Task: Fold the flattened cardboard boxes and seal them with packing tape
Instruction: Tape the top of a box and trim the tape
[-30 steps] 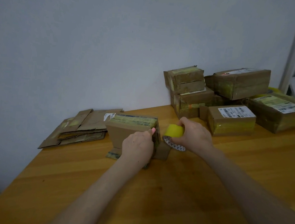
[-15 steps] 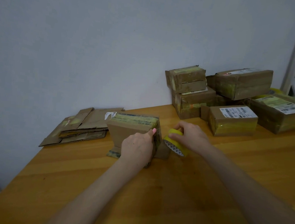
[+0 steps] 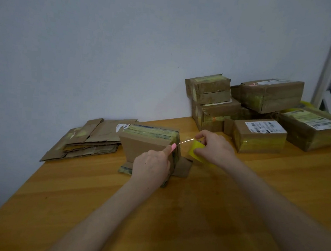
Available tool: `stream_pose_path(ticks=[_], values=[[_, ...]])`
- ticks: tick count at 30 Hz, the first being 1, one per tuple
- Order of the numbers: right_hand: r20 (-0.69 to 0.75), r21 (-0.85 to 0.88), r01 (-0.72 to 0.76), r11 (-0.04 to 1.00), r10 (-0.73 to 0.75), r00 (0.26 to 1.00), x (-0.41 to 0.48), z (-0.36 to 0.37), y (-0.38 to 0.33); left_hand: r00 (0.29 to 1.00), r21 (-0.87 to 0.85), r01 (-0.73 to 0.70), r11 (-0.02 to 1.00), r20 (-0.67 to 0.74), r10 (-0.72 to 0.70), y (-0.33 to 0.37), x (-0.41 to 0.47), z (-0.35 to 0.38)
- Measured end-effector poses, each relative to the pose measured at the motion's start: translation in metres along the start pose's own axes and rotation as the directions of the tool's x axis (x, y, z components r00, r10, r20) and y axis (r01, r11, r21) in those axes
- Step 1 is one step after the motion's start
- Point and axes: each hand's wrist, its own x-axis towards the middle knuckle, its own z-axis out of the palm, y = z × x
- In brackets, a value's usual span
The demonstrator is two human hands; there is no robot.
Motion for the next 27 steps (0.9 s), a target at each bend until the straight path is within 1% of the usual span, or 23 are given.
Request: stream_pose_path(ticks=[3,5,10,13,16,18,23,24,25,26,27], values=[[-0.009,-0.119,0.003,0.993,-0.005,1.000,-0.001,0.005,-0.003,1.000,-0.009,0.007,1.000,0.013,-0.007,0.001,0.002,0.000],[0.002,-0.148,-0.009,0.989,0.009,1.000,-0.004,0.009,-0.003,1.000,-0.017,0.007,1.000,0.001,-0.007,0.000,-0.001,0.002],[-0.013,-0.098,-0.019,0.995,0.018,1.000,-0.004,0.017,0.003,0.999,-0.097,-0.042,0.994,-0.025,0.040,-0.010,-0.014,0.012],[-0.018,-0.046,-0.019,0.999,0.018,1.000,-0.003,0.018,0.005,0.999,-0.127,-0.041,0.991,-0.032,0.038,-0.014,-0.019,0.015],[-0.019,0.007,-0.021,1.000,0.021,1.000,-0.002,0.016,0.007,0.999,-0.081,-0.034,0.996,-0.003,0.034,-0.014,-0.016,0.018],[-0.019,0.044,-0.009,0.999,0.010,1.000,-0.002,0.014,0.009,0.998,-0.045,-0.045,0.998,0.043,0.047,-0.012,-0.014,0.026],[-0.058,0.192,0.076,0.979,-0.066,0.996,-0.010,0.006,0.021,0.977,0.145,-0.148,0.978,0.172,0.123,-0.002,-0.021,0.042],[-0.073,0.214,0.099,0.972,-0.086,0.994,-0.012,0.004,0.024,0.977,0.166,-0.164,0.972,0.167,0.136,-0.001,-0.018,0.039],[-0.089,0.236,0.117,0.965,-0.098,0.991,-0.014,0.002,0.026,0.981,0.157,-0.167,0.973,0.129,0.147,0.001,-0.013,0.034],[-0.107,0.259,0.129,0.957,-0.104,0.989,-0.016,0.000,0.029,0.986,0.116,-0.166,0.979,0.052,0.161,0.003,-0.006,0.028],[-0.126,0.282,0.140,0.949,-0.108,0.986,-0.018,-0.003,0.031,0.982,0.054,-0.178,0.983,-0.054,0.180,0.006,0.001,0.022]])
